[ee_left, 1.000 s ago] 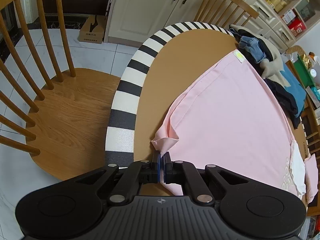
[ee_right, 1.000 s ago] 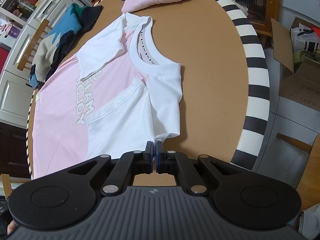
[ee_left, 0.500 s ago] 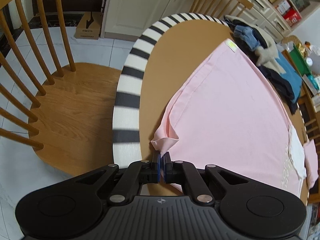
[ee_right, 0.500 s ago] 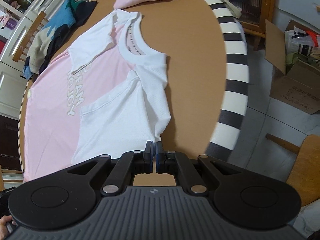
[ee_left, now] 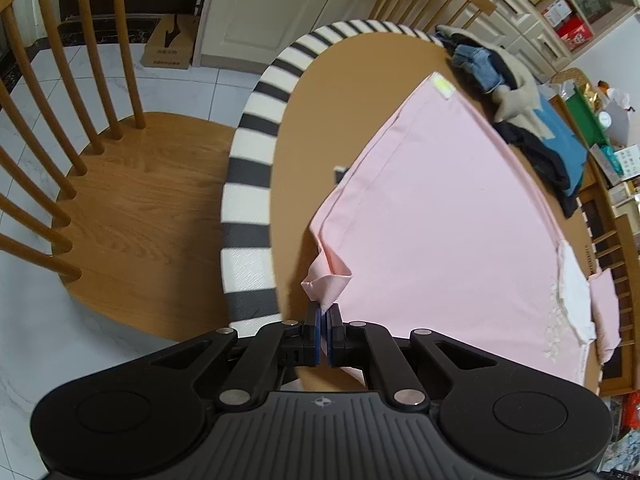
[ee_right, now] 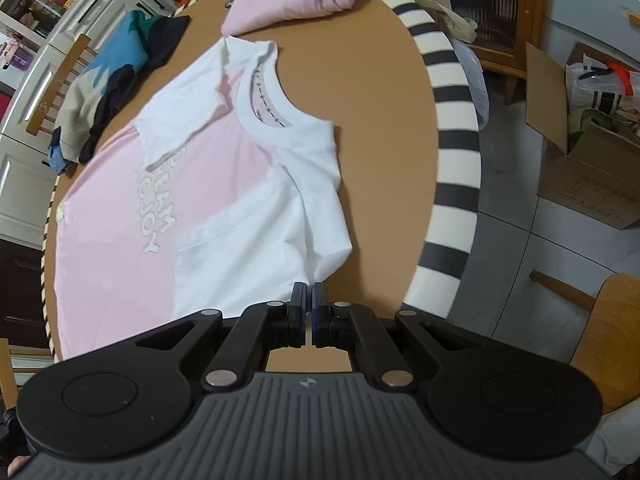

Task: Fold clothes
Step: 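Lift the pink edge with the left gripper, fold it inward, then open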

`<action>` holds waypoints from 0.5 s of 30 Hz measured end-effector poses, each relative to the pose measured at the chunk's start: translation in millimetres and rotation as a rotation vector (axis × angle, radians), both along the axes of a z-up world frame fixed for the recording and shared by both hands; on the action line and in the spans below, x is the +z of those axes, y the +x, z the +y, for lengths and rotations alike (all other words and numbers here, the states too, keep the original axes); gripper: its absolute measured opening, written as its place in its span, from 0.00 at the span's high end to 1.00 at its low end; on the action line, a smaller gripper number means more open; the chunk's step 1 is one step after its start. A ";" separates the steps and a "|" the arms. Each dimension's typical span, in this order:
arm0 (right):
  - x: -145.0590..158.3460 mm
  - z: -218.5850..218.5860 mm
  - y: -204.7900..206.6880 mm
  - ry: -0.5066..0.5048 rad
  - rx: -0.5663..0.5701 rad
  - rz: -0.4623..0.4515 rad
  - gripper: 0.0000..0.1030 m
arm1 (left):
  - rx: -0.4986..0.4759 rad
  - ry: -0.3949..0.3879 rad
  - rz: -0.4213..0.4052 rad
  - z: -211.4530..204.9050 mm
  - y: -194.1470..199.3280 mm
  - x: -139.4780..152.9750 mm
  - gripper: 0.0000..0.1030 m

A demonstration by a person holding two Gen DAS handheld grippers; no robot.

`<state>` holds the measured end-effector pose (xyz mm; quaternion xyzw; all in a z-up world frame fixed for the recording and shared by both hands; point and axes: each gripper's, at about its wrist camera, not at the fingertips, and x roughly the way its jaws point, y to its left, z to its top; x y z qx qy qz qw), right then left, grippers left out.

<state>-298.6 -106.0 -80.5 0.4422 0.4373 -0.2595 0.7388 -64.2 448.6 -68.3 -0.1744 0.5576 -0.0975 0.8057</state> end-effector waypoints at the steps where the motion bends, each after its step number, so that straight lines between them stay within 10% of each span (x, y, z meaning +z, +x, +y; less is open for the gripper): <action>1: 2.6 -1.5 2.1 0.001 0.004 -0.001 0.98 | 0.000 -0.007 -0.004 -0.7 2.3 3.5 0.97; 15: 45.3 -46.5 73.2 0.046 0.077 -0.051 0.98 | -0.064 -0.003 -0.093 -54.3 74.0 63.3 0.97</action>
